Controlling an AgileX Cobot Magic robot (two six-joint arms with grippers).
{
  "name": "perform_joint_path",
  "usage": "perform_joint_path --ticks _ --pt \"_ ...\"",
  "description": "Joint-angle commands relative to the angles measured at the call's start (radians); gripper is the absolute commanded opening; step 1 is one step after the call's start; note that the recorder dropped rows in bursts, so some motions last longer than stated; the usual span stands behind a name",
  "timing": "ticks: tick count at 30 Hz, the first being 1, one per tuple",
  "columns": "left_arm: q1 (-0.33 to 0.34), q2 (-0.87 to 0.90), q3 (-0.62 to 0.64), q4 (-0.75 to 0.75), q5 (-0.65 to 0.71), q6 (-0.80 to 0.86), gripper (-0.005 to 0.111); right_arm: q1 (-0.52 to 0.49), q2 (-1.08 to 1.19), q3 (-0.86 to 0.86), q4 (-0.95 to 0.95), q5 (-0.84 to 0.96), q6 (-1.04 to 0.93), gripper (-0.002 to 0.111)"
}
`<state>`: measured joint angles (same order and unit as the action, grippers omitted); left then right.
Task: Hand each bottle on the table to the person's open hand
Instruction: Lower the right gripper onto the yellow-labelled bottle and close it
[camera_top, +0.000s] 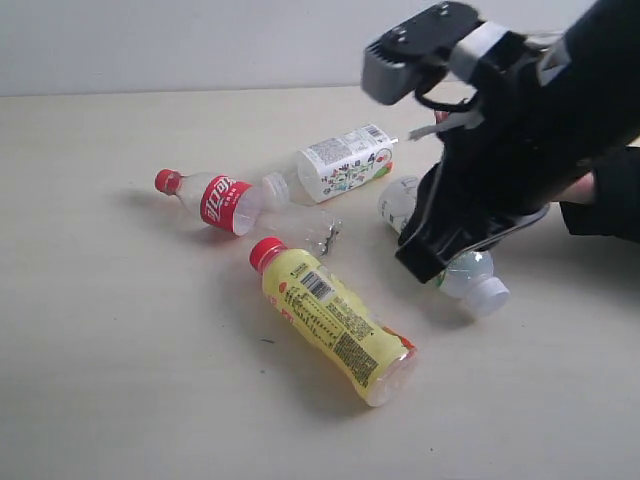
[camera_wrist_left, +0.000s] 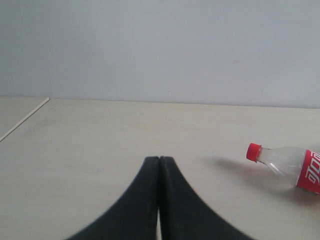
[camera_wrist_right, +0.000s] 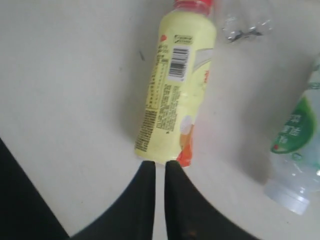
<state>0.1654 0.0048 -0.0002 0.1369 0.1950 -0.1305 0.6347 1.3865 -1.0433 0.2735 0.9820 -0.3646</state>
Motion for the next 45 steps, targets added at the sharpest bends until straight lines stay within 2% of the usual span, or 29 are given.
perform_joint_path --ticks 1,4,10,18,40,45 --pt "-0.004 -0.005 0.0 -0.009 0.002 -0.001 0.0 0.054 0.134 -0.091 -0.033 0.069 0.054 0.011" --pt "-0.004 -0.005 0.0 -0.009 0.002 -0.001 0.0 0.088 0.216 -0.134 -0.098 0.068 0.105 0.02" --pt "-0.004 -0.005 0.0 -0.009 0.002 -0.001 0.0 0.11 0.354 -0.171 -0.163 0.011 0.153 0.053" --pt "-0.004 -0.005 0.0 -0.009 0.002 -0.001 0.0 0.11 0.443 -0.173 -0.165 -0.13 0.159 0.074" --pt "-0.004 -0.005 0.0 -0.009 0.002 -0.001 0.0 0.11 0.57 -0.173 -0.169 -0.179 0.155 0.075" --pt "-0.004 -0.005 0.0 -0.009 0.002 -0.001 0.0 0.11 0.594 -0.173 -0.163 -0.175 0.155 0.071"
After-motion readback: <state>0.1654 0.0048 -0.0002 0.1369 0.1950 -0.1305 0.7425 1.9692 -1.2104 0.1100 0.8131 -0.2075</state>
